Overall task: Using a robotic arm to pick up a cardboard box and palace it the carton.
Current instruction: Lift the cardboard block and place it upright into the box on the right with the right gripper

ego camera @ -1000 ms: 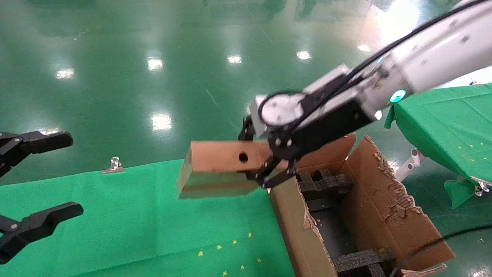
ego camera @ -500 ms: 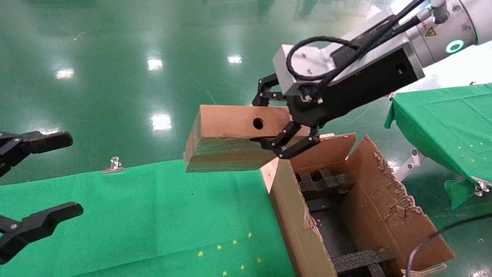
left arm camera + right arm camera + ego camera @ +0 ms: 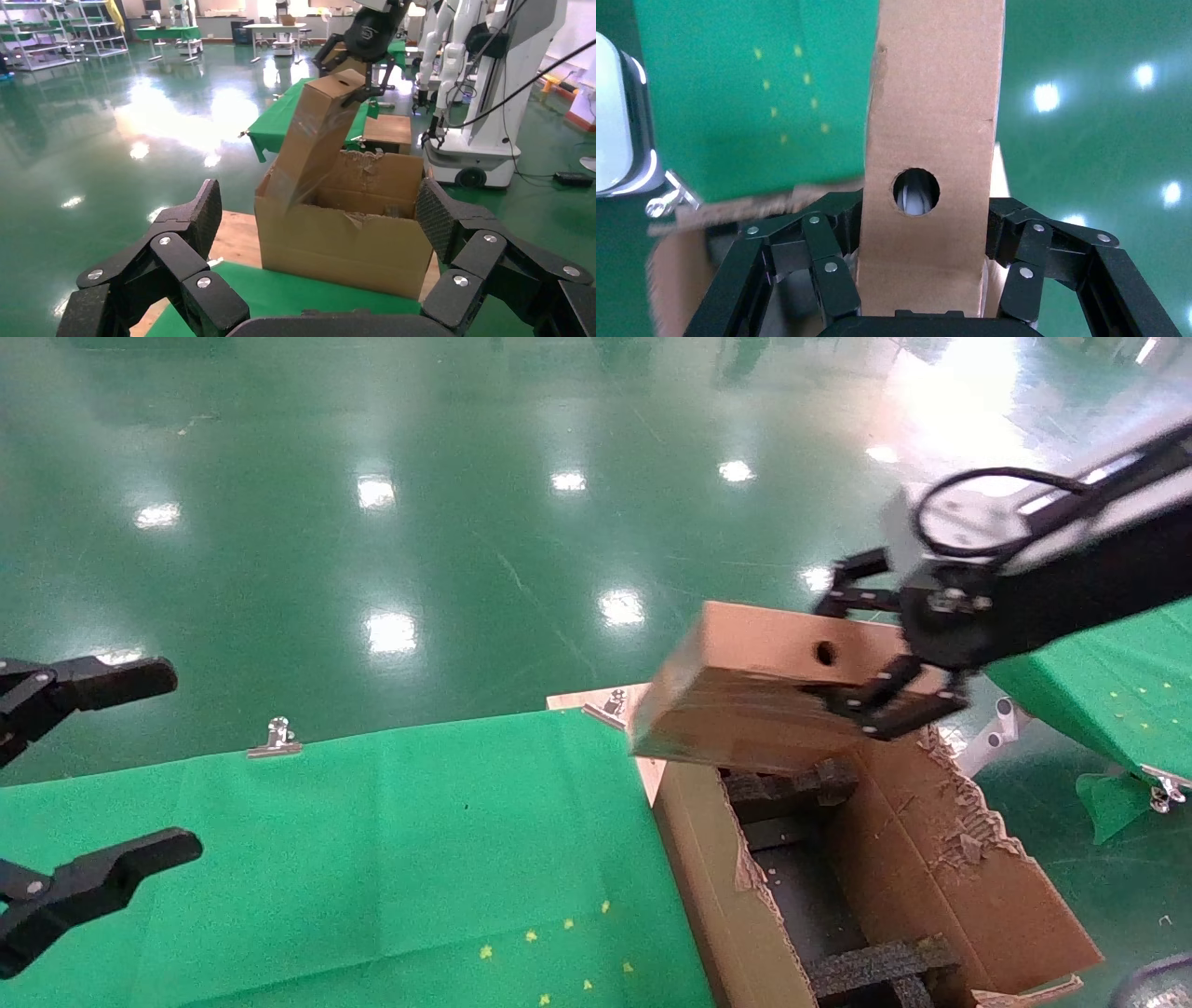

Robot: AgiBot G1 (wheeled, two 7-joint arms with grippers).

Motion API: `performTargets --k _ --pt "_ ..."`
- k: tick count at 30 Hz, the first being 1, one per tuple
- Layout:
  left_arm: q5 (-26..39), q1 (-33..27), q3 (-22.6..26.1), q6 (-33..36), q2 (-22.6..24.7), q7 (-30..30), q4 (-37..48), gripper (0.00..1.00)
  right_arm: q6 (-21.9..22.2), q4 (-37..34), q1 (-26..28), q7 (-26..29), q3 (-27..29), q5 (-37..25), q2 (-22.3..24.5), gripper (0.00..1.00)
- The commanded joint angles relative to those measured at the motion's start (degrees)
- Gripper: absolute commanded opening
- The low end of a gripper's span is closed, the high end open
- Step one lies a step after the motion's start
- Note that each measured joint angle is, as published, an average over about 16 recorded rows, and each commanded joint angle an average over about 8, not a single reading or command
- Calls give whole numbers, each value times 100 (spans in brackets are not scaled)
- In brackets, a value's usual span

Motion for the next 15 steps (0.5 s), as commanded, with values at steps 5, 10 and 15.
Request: performTargets --k 5,10,15 --pt "0 0 0 0 0 0 0 100 4 -36 575 31 -814 -119 536 0" --pt "0 0 0 0 0 0 0 100 11 -219 989 -68 -1434 -325 799 0" --pt "0 0 0 0 0 0 0 100 24 -443 1253 -155 -1893 -337 930 0"
